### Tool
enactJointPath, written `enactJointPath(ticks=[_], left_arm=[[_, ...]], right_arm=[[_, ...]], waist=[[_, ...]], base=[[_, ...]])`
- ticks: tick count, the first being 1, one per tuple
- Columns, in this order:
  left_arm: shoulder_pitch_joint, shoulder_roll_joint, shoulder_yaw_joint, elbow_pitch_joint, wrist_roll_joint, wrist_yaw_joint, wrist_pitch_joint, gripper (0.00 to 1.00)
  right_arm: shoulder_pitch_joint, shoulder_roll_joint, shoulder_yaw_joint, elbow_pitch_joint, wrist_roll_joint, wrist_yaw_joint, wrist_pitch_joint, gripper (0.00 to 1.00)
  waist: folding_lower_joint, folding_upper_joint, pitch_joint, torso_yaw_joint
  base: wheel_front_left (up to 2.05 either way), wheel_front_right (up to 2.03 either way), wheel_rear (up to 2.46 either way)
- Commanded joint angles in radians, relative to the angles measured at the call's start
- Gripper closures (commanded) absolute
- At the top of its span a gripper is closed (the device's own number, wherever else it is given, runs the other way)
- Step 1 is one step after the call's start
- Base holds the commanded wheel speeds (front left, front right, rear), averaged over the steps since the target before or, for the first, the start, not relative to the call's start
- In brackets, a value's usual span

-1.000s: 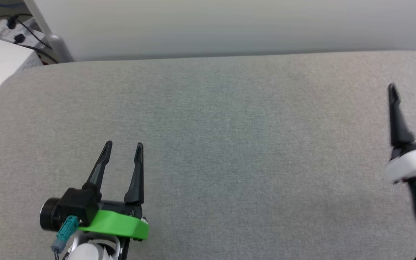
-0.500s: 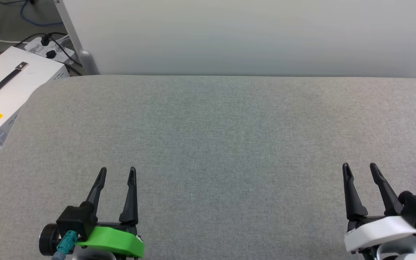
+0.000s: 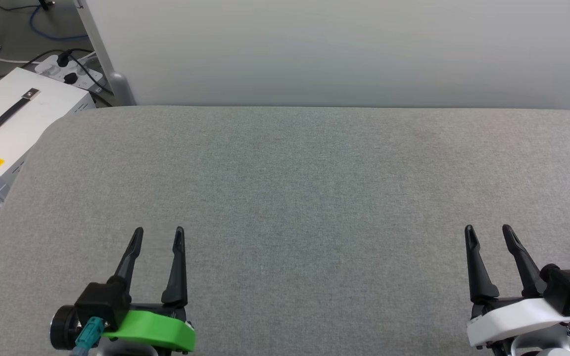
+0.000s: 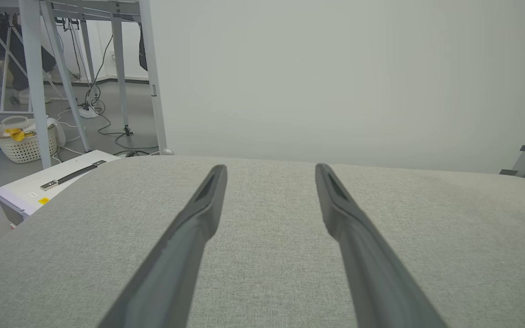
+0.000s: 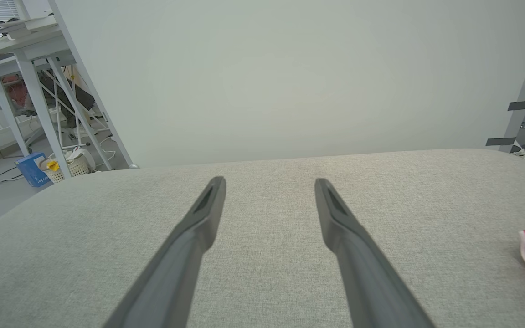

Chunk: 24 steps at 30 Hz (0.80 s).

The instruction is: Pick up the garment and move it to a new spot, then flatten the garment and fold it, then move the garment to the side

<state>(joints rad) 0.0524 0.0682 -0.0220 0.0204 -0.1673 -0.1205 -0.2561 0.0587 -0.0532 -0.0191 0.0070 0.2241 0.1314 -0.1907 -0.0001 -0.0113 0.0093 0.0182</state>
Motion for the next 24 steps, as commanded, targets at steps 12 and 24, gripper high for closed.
enactJointPath(ticks=[12,24], left_arm=[[0.019,-0.013,0.033,-0.009,0.011,-0.008,-0.006,0.00],[0.005,-0.009,0.028,-0.004,0.015,0.002,0.013,1.00]], right_arm=[[-0.013,0.003,0.009,0.008,0.015,-0.001,-0.001,0.00],[-0.003,0.001,0.011,0.007,-0.001,0.000,0.010,1.00]], waist=[[0.0001,0.0113,0.002,-0.011],[0.0001,0.0005,0.001,-0.013]], base=[[0.00,0.00,0.00],[0.00,0.00,0.00]])
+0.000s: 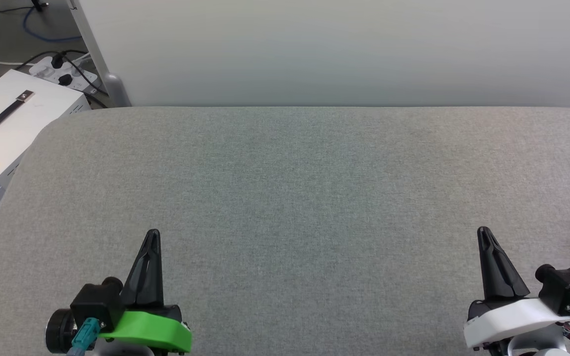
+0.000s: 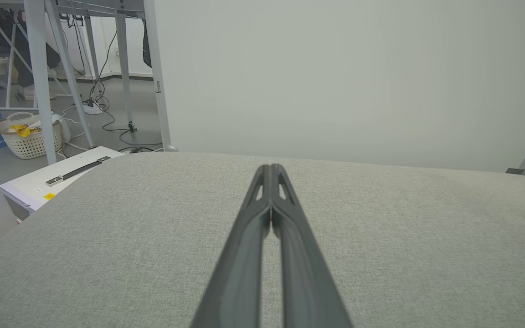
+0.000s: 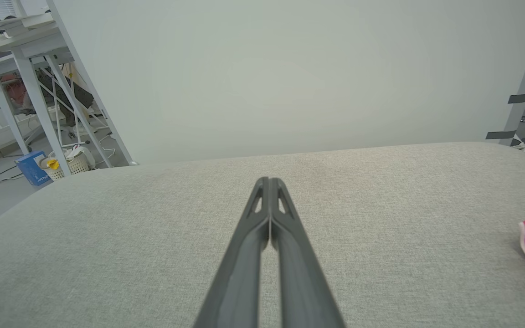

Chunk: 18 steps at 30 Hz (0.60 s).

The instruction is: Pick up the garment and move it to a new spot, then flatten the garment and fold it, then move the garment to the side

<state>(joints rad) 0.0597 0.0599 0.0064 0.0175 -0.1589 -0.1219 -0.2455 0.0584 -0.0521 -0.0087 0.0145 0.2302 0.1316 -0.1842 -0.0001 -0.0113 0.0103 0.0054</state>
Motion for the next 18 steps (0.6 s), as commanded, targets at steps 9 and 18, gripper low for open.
enactJointPath(ticks=[9,18], left_arm=[[-0.008,-0.001,-0.001,-0.003,0.020,0.014,0.024,1.00],[-0.012,-0.002,-0.001,-0.004,0.032,0.023,0.042,1.00]], right_arm=[[-0.008,0.000,0.001,-0.002,-0.028,0.000,0.020,1.00],[-0.012,0.000,0.002,-0.003,-0.044,0.000,0.033,1.00]], waist=[[0.0001,0.0015,-0.001,0.000],[0.0001,0.0023,-0.002,-0.001]], base=[[0.00,0.00,0.00],[0.00,0.00,0.00]])
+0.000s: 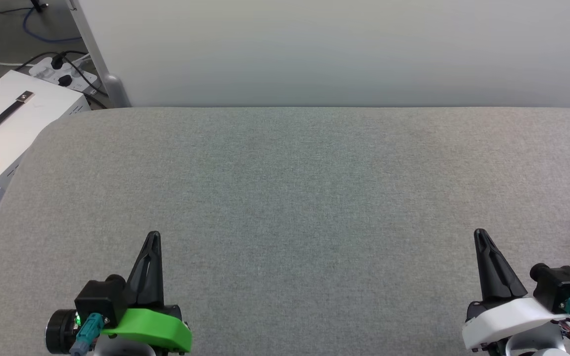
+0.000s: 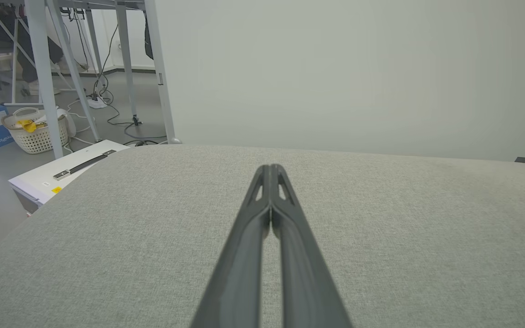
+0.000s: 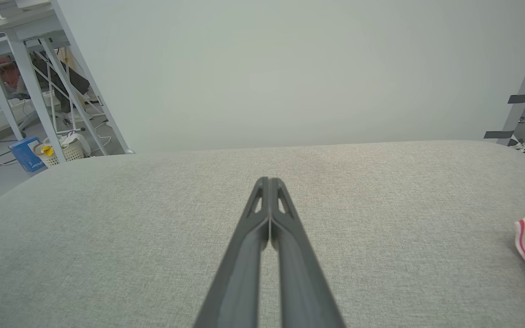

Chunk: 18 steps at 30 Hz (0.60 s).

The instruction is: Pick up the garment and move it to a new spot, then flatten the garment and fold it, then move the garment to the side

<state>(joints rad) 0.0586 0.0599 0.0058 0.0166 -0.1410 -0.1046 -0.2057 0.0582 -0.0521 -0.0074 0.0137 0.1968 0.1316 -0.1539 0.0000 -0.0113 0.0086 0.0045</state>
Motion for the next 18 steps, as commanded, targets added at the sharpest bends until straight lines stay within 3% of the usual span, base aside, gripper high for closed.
enactJointPath(ticks=[1,18], left_arm=[[-0.011,-0.002,0.000,-0.003,0.015,0.007,0.004,1.00],[-0.019,-0.003,-0.001,-0.005,0.036,0.023,0.039,1.00]], right_arm=[[-0.012,0.000,0.000,-0.002,-0.013,0.000,0.005,1.00],[-0.020,0.001,0.002,-0.004,-0.044,0.000,0.030,1.00]], waist=[[0.0000,0.0024,0.000,0.000],[0.0000,0.0039,-0.002,-0.001]], base=[[0.00,0.00,0.00],[0.00,0.00,0.00]])
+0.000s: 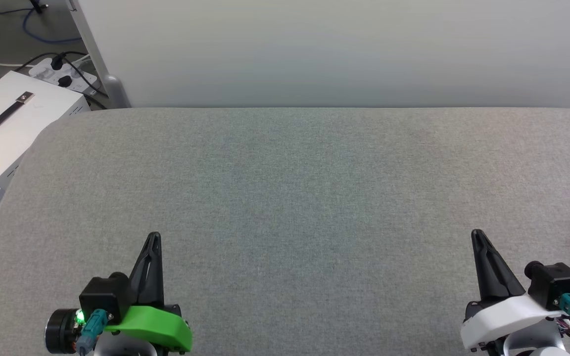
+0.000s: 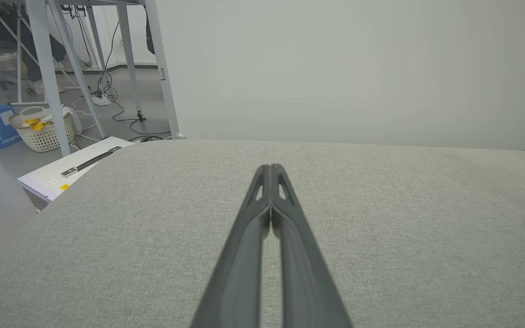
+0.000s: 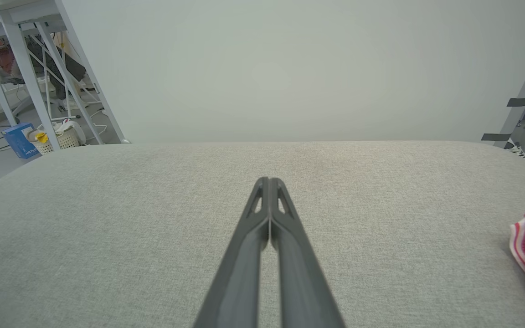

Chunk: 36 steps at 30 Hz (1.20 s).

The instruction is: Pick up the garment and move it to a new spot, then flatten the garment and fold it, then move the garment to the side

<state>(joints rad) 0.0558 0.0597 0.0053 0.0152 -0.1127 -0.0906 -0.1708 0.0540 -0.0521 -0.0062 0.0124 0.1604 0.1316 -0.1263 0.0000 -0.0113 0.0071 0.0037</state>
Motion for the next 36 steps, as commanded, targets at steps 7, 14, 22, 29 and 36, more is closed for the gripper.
enactJointPath(ticks=[7,14,22,29,36], left_arm=[[-0.020,-0.004,-0.001,-0.005,0.017,0.016,0.018,1.00],[-0.023,-0.004,-0.002,-0.006,0.026,0.023,0.032,1.00],[-0.027,-0.005,-0.002,-0.007,0.036,0.031,0.048,1.00],[-0.030,-0.005,-0.002,-0.008,0.044,0.038,0.062,1.00],[-0.033,-0.006,-0.003,-0.009,0.053,0.044,0.076,1.00]], right_arm=[[-0.019,0.001,0.001,-0.004,-0.020,0.000,0.013,1.00],[-0.022,0.001,0.001,-0.004,-0.033,0.000,0.023,1.00],[-0.026,0.001,0.002,-0.005,-0.048,0.000,0.035,1.00],[-0.029,0.001,0.003,-0.006,-0.061,-0.001,0.046,1.00],[-0.032,0.001,0.003,-0.007,-0.073,-0.001,0.056,1.00]], waist=[[0.0000,0.0045,-0.001,0.000],[0.0000,0.0051,-0.001,-0.001],[0.0000,0.0058,-0.002,-0.001],[0.0000,0.0065,-0.002,-0.001],[0.0000,0.0071,-0.003,-0.002]], base=[[0.00,0.00,0.00],[0.00,0.00,0.00],[0.00,0.00,0.00],[0.00,0.00,0.00],[0.00,0.00,0.00]])
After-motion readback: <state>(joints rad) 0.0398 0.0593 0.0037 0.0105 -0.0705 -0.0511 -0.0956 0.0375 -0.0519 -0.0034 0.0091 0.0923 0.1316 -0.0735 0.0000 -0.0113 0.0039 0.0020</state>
